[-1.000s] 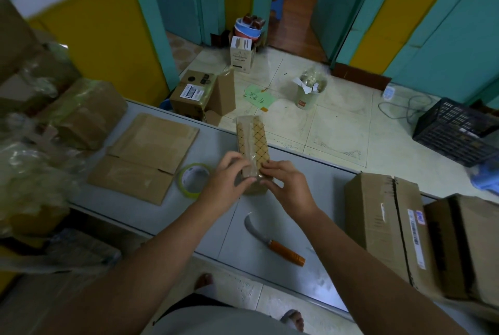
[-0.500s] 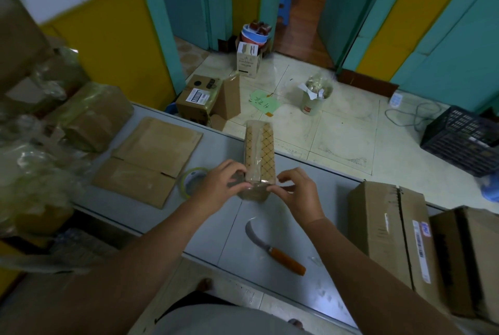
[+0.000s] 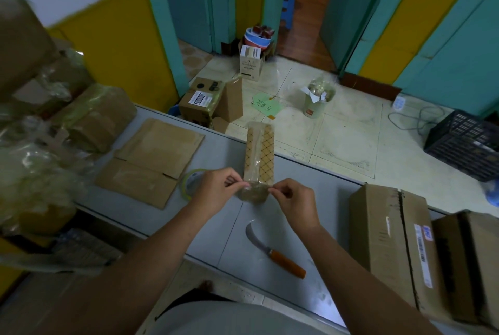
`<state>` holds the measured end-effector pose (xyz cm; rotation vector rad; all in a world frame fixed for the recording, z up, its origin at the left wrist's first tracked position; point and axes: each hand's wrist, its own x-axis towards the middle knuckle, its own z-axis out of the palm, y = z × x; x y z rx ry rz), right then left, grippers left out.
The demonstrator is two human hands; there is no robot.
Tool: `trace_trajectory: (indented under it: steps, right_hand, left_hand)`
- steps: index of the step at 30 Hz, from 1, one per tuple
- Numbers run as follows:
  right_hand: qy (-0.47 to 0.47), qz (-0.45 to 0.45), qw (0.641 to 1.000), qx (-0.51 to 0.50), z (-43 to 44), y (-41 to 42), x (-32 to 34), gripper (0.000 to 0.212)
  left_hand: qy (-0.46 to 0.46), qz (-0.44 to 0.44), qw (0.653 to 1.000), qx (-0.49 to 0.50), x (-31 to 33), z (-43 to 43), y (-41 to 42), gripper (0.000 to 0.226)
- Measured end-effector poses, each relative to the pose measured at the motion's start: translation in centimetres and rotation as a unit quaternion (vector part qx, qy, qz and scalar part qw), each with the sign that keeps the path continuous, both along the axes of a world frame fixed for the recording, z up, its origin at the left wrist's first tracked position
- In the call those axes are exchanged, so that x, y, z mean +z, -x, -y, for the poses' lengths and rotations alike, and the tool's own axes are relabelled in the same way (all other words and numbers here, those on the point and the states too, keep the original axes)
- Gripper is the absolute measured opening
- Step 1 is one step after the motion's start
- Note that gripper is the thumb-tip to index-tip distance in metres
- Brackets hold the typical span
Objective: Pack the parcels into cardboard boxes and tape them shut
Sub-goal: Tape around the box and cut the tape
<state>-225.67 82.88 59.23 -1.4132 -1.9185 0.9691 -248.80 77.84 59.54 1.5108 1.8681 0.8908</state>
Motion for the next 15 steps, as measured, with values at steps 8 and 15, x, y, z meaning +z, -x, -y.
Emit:
trace_trajectory:
  steps: [8,15]
  right_hand:
    - [0.072,-0.055,0.995,0.028,1.7,0.0,-0.9,0.025]
    - [0.093,-0.034,0.99,0.102,1.6,-1.0,-0.2,0.069]
  left_hand:
    - [-0.016,0.066,0.997,0.044,0.6,0.6,-1.0,0.015]
    - [-0.001,0.078,0.997,0.026,0.4,0.2,-0.4,0.034]
